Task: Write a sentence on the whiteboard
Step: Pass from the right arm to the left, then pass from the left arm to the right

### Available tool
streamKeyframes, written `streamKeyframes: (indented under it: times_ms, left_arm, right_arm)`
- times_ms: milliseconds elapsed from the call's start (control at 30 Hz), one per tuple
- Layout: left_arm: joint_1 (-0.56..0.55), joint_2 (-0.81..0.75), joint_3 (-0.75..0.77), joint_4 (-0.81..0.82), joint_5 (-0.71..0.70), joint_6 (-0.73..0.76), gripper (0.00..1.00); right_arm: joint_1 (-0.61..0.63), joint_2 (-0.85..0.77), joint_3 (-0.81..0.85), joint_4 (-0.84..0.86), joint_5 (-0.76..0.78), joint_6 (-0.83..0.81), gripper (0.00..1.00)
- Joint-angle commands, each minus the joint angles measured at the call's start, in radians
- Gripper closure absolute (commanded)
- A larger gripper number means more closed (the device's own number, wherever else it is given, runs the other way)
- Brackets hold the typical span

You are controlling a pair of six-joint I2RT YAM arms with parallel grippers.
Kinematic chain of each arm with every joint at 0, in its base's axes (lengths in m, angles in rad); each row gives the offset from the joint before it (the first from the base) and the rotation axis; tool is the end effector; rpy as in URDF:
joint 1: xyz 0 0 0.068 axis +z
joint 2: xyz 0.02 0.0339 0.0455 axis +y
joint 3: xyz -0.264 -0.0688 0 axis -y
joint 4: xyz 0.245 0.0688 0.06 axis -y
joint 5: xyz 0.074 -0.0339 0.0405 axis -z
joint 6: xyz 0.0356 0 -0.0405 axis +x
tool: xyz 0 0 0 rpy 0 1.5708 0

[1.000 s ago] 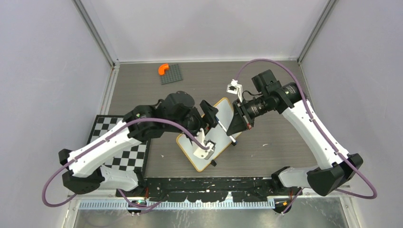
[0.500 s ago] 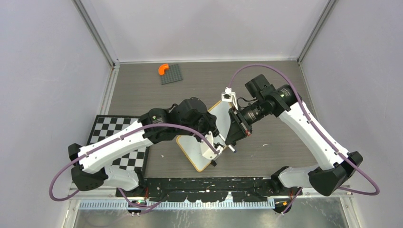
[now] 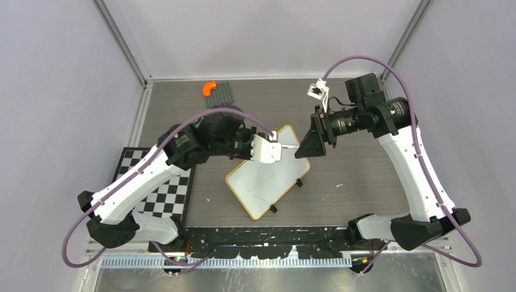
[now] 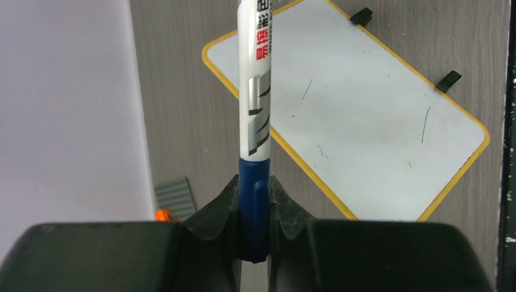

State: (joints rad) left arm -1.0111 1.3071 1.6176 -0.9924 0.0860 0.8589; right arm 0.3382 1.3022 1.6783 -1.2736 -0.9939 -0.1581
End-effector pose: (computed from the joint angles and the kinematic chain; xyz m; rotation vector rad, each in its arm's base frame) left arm 0.1307 -0.2144 0.4314 1.8421 1.3021 -0.1784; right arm 0.1920 0.0992 0.4408 -0.9711 2.0859 1.2922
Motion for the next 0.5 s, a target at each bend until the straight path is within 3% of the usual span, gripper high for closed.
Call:
streamKeyframes:
  times_ms: [0,233,467]
  left_arm:
    - [0.054,-0.047,0.018,-0.031,0.075,-0.214,1.0]
    - [0.059,-0.028,0.03,-0.064,0.071,-0.24,1.0]
    - [0.058,0.027,0.086,-0.075,0.124,-0.24,1.0]
  right_arm:
    - [0.018,-0.014,-0.026,-0.02,-0.08,-0.006,0.21]
    - [0.087,-0.005,-0.047,-0.03,-0.106,-0.006,0.25]
    - [0.145,0.033,-0.048,0.042,-0.097,0.077,0.46]
